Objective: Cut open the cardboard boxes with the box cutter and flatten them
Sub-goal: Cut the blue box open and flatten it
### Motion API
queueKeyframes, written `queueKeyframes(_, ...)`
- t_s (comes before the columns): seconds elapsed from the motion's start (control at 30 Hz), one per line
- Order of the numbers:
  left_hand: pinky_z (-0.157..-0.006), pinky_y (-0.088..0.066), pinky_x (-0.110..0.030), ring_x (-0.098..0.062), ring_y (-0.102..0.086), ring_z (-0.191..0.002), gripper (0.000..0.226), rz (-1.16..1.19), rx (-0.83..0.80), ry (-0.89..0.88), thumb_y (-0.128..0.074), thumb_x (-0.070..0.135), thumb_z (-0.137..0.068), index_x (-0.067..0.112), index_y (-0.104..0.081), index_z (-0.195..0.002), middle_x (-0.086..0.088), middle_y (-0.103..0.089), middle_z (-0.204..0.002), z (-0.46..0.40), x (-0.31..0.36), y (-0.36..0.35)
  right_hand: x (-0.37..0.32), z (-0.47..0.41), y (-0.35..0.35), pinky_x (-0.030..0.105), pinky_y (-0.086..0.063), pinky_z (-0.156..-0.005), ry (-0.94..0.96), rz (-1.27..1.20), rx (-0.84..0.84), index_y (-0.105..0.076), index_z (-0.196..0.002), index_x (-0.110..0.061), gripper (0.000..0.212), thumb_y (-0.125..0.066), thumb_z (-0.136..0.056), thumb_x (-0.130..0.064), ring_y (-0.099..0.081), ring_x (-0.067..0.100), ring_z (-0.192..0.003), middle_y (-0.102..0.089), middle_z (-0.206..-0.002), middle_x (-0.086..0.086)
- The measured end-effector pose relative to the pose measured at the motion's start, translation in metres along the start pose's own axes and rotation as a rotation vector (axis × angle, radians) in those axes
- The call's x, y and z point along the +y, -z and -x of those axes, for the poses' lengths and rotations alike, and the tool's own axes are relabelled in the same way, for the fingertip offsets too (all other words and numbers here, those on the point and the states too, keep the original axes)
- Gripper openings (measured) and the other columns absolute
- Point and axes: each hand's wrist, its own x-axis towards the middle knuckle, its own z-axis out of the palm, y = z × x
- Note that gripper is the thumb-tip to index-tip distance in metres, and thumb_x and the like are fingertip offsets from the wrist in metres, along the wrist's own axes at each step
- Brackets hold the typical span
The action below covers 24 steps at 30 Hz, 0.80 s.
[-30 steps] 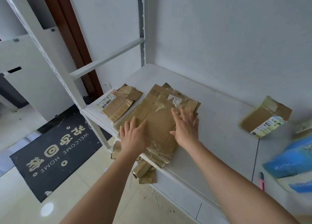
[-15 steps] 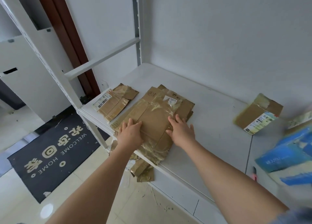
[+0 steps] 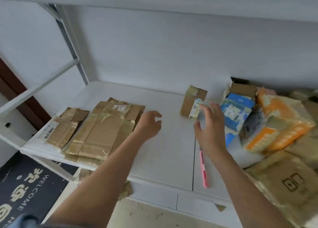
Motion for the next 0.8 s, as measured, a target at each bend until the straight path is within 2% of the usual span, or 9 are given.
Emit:
queueKeyframes(0.07, -0.083, -0.047, -0.024, -0.022, -0.061, -0.112, 0.03, 0.097, -0.074, -0.018, -0.054, 0.009, -0.096, 0.012, -0.064, -0.124, -0.006, -0.06, -0.13, -0.002, 0.027, -0.029, 0.024, -0.002, 0.022, 0.051, -0.024, -0.114, -0.063, 0.141, 0.08, -0.052, -0.139, -0.009, 0.057, -0.071, -0.085, -0.009, -0.028, 0.043, -0.14, -0.033, -0.151, 0.025)
queueKeyframes(0.17, -0.1, -0.047, -0.033, -0.024, -0.056, -0.12, 0.043, 0.236, -0.174, -0.003, -0.048, -0.002, -0.092, 0.01, -0.057, -0.133, -0.007, -0.056, -0.136, -0.001, 0.056, -0.065, 0.064, 0.004, 0.045, 0.045, -0.012, -0.118, -0.277, 0.151, -0.024, -0.026, -0.154, -0.021, 0.079, -0.07, -0.089, -0.022, -0.012, 0.036, -0.147, -0.014, -0.16, 0.021)
queueKeyframes(0.27, -0.102, -0.045, -0.035, -0.026, -0.051, -0.126, 0.057, 0.325, -0.266, 0.015, -0.041, -0.007, -0.09, 0.013, -0.046, -0.144, -0.008, -0.05, -0.143, -0.002, 0.078, -0.084, 0.093, 0.012, 0.054, 0.04, -0.012, -0.118, -0.449, 0.011, -0.157, -0.011, -0.156, -0.008, 0.09, -0.07, -0.09, -0.024, -0.017, 0.032, -0.147, -0.019, -0.16, 0.017)
queueKeyframes(0.37, -0.084, -0.048, -0.022, -0.021, -0.051, -0.124, 0.066, 0.306, -0.386, -0.008, -0.036, -0.01, -0.091, 0.015, -0.033, -0.151, -0.009, -0.04, -0.151, 0.0, 0.097, -0.094, 0.103, 0.021, 0.05, 0.043, -0.031, -0.111, -0.465, -0.044, -0.294, -0.037, -0.143, -0.004, 0.062, -0.067, -0.091, -0.018, -0.04, 0.033, -0.135, -0.047, -0.143, 0.016)
queueKeyframes(0.43, -0.062, -0.045, -0.01, -0.005, -0.054, -0.095, 0.07, 0.29, -0.466, -0.058, -0.033, -0.012, -0.09, 0.018, -0.031, -0.153, -0.009, -0.035, -0.153, 0.004, 0.105, -0.101, 0.104, 0.025, 0.048, 0.042, -0.038, -0.105, -0.483, -0.101, -0.329, -0.047, -0.133, -0.005, 0.045, -0.063, -0.092, -0.014, -0.047, 0.031, -0.127, -0.054, -0.132, 0.015)
queueKeyframes(0.47, -0.059, -0.042, -0.009, -0.001, -0.049, -0.086, 0.072, 0.299, -0.487, -0.08, -0.032, -0.014, -0.089, 0.02, -0.031, -0.153, -0.008, -0.035, -0.153, 0.007, 0.108, -0.103, 0.104, 0.026, 0.048, 0.04, -0.041, -0.103, -0.486, -0.133, -0.314, -0.048, -0.132, -0.005, 0.042, -0.062, -0.093, -0.012, -0.049, 0.03, -0.125, -0.055, -0.13, 0.015)
queueKeyframes(0.57, -0.07, -0.044, -0.009, -0.01, -0.047, -0.11, 0.077, 0.365, -0.49, -0.157, -0.037, -0.017, -0.088, 0.025, -0.028, -0.152, -0.005, -0.041, -0.149, 0.014, 0.111, -0.099, 0.099, 0.023, 0.057, 0.029, -0.044, -0.095, -0.389, -0.197, -0.191, -0.05, -0.131, -0.006, 0.038, -0.06, -0.095, -0.011, -0.052, 0.023, -0.12, -0.056, -0.128, 0.009)
queueKeyframes(0.67, -0.074, -0.05, -0.009, -0.014, -0.048, -0.12, 0.075, 0.492, -0.451, -0.22, -0.05, -0.013, -0.091, 0.03, -0.03, -0.149, -0.001, -0.045, -0.146, 0.019, 0.112, -0.081, 0.085, 0.019, 0.065, 0.013, -0.044, -0.084, -0.35, -0.352, -0.076, -0.048, -0.135, -0.023, 0.037, -0.056, -0.099, -0.029, -0.054, 0.001, -0.108, -0.055, -0.12, -0.009)
queueKeyframes(0.8, -0.083, -0.058, -0.03, -0.019, -0.056, -0.121, 0.068, 0.614, -0.419, -0.197, -0.055, -0.003, -0.094, 0.038, -0.036, -0.146, 0.0, -0.05, -0.141, 0.031, 0.105, -0.046, 0.059, 0.013, 0.067, 0.022, -0.057, -0.078, -0.308, -0.482, 0.046, -0.052, -0.132, -0.026, 0.033, -0.05, -0.101, -0.038, -0.06, 0.009, -0.108, -0.057, -0.115, -0.015)
